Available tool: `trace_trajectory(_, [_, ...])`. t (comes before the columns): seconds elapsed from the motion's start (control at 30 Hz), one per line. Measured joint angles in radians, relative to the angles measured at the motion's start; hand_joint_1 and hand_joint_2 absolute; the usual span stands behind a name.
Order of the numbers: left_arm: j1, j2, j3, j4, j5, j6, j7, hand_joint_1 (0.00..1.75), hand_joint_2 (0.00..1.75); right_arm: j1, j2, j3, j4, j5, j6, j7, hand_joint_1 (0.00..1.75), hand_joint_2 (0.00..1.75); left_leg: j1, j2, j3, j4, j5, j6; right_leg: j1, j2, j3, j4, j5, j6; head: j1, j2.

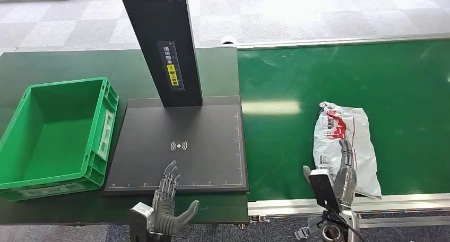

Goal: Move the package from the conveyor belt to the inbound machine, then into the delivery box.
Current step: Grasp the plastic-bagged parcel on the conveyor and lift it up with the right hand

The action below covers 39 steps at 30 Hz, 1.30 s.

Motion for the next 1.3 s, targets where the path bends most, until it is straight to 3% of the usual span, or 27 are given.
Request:
trace_trajectory(0.17, [0.032,0.000,0.004,-0.055,-0.023,0.053,0.000,0.00,1.75,0.032,-0.060,-0.061,-0.074,0.121,0.032,0.171,0.00,1.75,-0.001,0.000,0.000,0.000,-0.001,0.001,-0.001,-0.001,0.001,0.000,-0.001,0.001,0.000,0.000])
trace_trajectory(0.33, [0.047,0.003,0.005,-0.081,-0.001,0.078,0.000,0.00,1.75,0.026,-0.132,-0.169,-0.043,0.137,0.164,0.292,0.00,1.75,-0.002,0.000,0.000,0.000,-0.001,0.002,-0.002,-0.001,0.001,0.000,-0.001,0.002,0.000,0.000])
trace_trajectory(0.53, [0.047,0.005,0.004,-0.091,0.022,0.100,0.000,0.00,1.75,-0.090,-0.241,-0.326,0.281,-0.019,0.353,0.192,0.00,1.75,-0.002,-0.001,0.000,0.000,-0.001,0.003,-0.003,-0.001,0.002,0.000,-0.001,0.002,0.000,0.000])
trace_trajectory(0.73, [0.046,0.009,-0.001,-0.100,0.023,0.103,0.000,0.00,1.75,-0.146,-0.276,-0.389,0.485,-0.050,0.409,0.130,0.00,1.75,-0.001,0.000,0.000,0.000,-0.002,0.003,-0.002,0.000,0.002,0.000,-0.001,0.002,0.000,0.000])
trace_trajectory(1.07, [0.044,0.012,-0.011,-0.102,0.025,0.128,0.000,0.00,1.75,-0.250,-0.288,-0.377,0.565,0.014,0.392,0.096,0.00,1.75,-0.002,0.000,0.001,0.000,-0.001,0.004,-0.003,-0.001,0.004,0.000,-0.001,0.003,0.000,0.000])
trace_trajectory(1.3, [0.037,0.013,-0.014,-0.102,0.034,0.139,0.000,0.00,1.75,-0.300,-0.288,-0.328,0.489,0.031,0.366,0.075,0.00,1.75,-0.002,0.000,0.001,0.000,-0.001,0.004,-0.003,-0.001,0.004,0.000,-0.001,0.003,0.000,0.000])
